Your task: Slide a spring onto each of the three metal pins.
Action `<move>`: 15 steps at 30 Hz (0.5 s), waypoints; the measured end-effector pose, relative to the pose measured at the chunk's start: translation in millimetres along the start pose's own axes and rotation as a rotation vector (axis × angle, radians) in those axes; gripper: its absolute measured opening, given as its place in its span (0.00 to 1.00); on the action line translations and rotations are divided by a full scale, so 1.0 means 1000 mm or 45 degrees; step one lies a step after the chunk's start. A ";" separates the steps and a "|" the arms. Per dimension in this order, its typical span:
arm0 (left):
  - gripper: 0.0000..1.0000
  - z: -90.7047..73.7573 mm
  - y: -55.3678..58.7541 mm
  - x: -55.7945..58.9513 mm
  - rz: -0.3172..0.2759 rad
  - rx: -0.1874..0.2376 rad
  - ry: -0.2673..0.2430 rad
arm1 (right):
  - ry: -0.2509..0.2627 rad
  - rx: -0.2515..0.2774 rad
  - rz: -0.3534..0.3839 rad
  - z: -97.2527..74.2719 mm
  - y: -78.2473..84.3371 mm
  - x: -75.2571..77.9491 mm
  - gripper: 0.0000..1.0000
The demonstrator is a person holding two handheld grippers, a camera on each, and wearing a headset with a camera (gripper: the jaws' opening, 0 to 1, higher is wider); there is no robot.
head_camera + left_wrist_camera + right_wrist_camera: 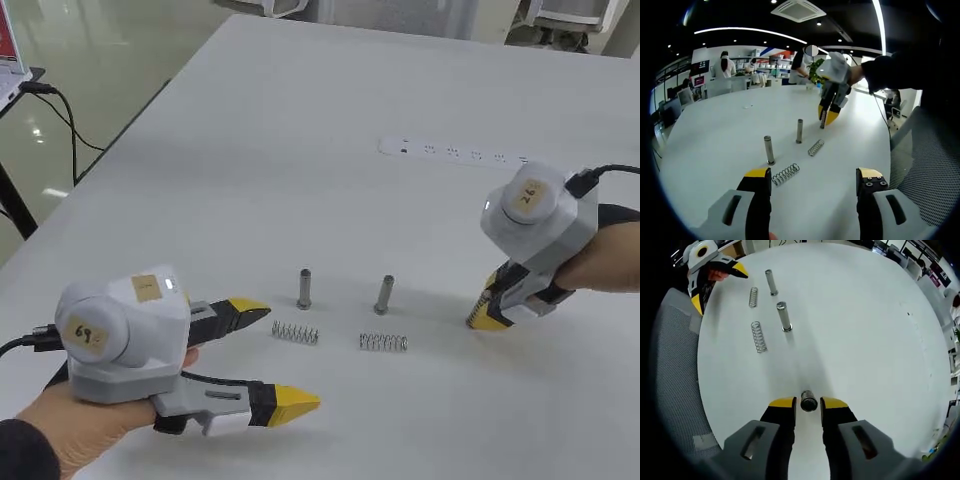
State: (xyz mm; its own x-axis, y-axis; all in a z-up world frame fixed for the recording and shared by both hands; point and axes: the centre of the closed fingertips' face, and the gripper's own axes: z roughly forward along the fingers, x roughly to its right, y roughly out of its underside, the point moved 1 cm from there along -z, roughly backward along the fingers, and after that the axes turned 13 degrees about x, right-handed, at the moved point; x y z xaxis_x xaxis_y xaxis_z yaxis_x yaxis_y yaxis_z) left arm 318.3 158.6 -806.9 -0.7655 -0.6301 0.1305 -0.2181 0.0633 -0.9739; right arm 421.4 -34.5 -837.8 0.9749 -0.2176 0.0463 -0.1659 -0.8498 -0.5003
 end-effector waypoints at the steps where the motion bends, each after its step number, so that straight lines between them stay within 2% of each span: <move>1: 0.67 0.000 0.000 0.000 0.002 0.000 0.000 | 0.003 0.002 0.004 -0.001 0.001 0.000 0.21; 15: 0.67 0.001 -0.002 0.003 0.012 0.003 0.013 | 0.018 0.013 0.046 -0.009 0.013 -0.014 0.22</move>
State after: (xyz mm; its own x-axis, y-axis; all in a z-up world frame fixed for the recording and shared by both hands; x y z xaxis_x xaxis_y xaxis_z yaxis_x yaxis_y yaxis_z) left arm 316.9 155.3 -805.0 -0.7737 -0.6214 0.1234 -0.2097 0.0673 -0.9755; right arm 404.2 -47.2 -837.4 0.9661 -0.2549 0.0402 -0.1994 -0.8365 -0.5104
